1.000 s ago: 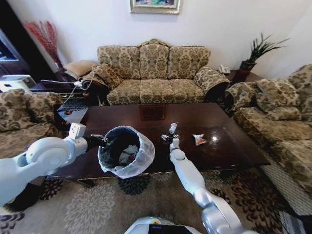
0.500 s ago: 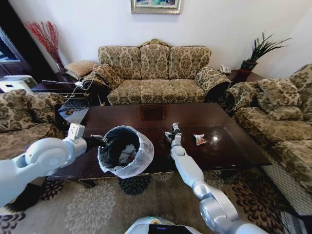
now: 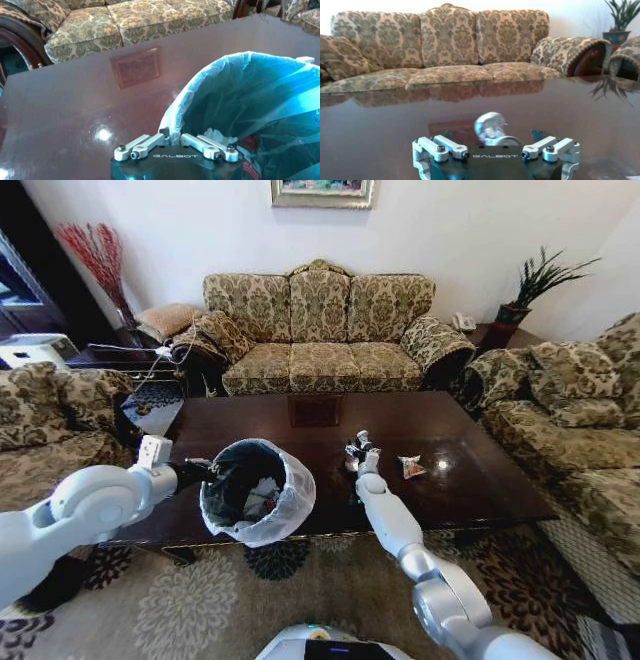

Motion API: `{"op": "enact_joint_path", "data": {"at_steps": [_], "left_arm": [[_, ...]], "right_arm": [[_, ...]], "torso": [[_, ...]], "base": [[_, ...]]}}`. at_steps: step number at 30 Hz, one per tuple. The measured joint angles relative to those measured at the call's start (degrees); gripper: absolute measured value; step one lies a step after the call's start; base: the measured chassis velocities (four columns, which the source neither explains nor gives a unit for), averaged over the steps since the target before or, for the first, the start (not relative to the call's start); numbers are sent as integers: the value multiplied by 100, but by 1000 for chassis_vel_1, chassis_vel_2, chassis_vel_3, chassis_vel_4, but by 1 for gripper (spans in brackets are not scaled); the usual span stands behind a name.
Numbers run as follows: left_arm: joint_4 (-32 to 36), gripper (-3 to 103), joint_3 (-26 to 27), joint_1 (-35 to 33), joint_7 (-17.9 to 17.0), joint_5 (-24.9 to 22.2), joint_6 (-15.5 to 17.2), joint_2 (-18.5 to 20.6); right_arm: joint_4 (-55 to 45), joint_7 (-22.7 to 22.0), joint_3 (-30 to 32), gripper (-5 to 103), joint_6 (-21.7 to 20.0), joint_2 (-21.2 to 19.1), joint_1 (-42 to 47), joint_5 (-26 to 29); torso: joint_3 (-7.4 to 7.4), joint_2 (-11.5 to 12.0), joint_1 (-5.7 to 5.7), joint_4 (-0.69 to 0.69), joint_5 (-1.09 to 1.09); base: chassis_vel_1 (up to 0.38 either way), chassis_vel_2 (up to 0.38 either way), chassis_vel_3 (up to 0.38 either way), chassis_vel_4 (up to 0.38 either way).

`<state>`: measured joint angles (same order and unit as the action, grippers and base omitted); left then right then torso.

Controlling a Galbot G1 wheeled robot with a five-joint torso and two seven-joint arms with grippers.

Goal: Move to the front of the table and place the trash on the table into the trash bin.

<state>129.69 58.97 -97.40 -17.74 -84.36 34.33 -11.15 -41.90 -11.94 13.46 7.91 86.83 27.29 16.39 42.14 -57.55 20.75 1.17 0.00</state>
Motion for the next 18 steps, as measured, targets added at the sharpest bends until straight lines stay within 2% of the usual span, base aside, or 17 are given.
{"op": "enact_joint_path", "data": {"at_steps": [8,11,12,14,15,17,18], "left_arm": [[25,0,-20,4,2,5,0,5],[26,0,-62,20,19,6,-5,50],[25,0,-66,26,27,7,-10,61],[26,0,-67,28,29,7,-16,61],[27,0,-67,28,30,8,-19,46],[39,0,-67,28,30,8,-19,28],[52,0,-67,28,30,8,-19,12]], "right_arm": [[552,142,115,100,59,-45,-262,73],[639,289,117,103,59,-68,-277,150],[640,352,113,95,43,-74,-287,182],[626,402,89,95,-6,-81,-289,212],[607,435,50,84,-73,-81,-292,263],[604,443,35,84,-129,-74,-305,307],[610,443,28,74,-151,-66,-318,327]], "torso": [[0,0,1,0,0],[0,0,1,-1,0],[0,0,1,-1,0],[0,0,1,0,0],[1,0,1,-1,0],[1,0,1,-1,0],[0,0,1,-1,0]], "base": [[0,0,0,0],[0,0,0,0],[0,0,0,0],[0,0,0,0],[0,0,0,0],[0,0,0,0],[0,0,0,0]]}}
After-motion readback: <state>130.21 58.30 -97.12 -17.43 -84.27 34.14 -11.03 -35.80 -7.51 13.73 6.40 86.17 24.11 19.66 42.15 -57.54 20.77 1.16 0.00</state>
